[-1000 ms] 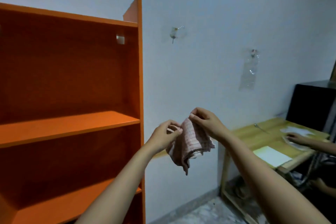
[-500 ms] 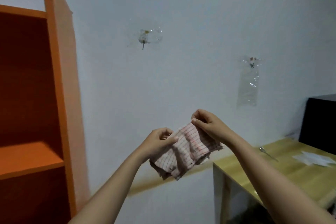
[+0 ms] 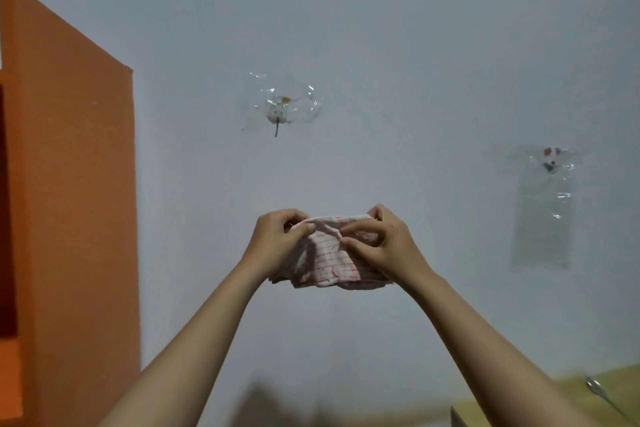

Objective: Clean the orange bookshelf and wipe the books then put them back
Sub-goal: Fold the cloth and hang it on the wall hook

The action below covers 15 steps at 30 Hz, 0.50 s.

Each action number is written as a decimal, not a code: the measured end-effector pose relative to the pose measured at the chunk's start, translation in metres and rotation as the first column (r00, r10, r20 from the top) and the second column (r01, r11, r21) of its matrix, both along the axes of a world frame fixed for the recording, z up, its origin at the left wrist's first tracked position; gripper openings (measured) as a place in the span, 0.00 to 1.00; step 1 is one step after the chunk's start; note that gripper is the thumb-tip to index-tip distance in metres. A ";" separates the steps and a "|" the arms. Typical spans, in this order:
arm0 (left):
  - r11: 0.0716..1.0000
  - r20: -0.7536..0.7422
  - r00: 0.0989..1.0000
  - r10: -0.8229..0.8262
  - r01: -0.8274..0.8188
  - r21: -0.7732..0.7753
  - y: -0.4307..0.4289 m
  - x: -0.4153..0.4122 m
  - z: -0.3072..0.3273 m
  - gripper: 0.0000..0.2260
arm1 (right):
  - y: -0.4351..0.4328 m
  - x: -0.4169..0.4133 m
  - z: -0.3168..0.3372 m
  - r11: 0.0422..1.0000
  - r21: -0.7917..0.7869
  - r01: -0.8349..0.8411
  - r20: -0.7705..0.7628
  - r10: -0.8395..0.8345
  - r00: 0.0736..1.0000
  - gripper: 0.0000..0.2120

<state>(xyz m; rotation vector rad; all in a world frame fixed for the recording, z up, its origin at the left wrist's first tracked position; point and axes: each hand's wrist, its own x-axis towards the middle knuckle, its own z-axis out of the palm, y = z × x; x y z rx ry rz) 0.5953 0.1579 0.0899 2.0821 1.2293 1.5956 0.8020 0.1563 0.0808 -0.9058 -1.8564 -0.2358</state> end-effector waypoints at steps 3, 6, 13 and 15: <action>0.992 0.037 0.996 0.079 -0.083 0.097 0.014 -0.014 0.028 0.03 | 0.027 -0.024 0.028 0.994 0.112 -0.001 -0.016 0.003 1.000 0.06; 0.973 0.084 0.984 0.158 -0.170 0.154 0.035 -0.032 0.056 0.01 | 0.054 -0.050 0.056 0.980 0.198 -0.011 -0.020 0.016 1.000 0.08; 0.930 0.104 0.964 0.244 -0.263 0.256 0.093 -0.059 0.110 0.03 | 0.115 -0.089 0.114 0.959 0.282 -0.023 -0.066 0.043 0.997 0.09; 0.919 0.091 0.962 0.259 -0.274 0.284 0.110 -0.065 0.127 0.03 | 0.134 -0.097 0.131 0.952 0.306 -0.021 -0.076 0.047 0.996 0.08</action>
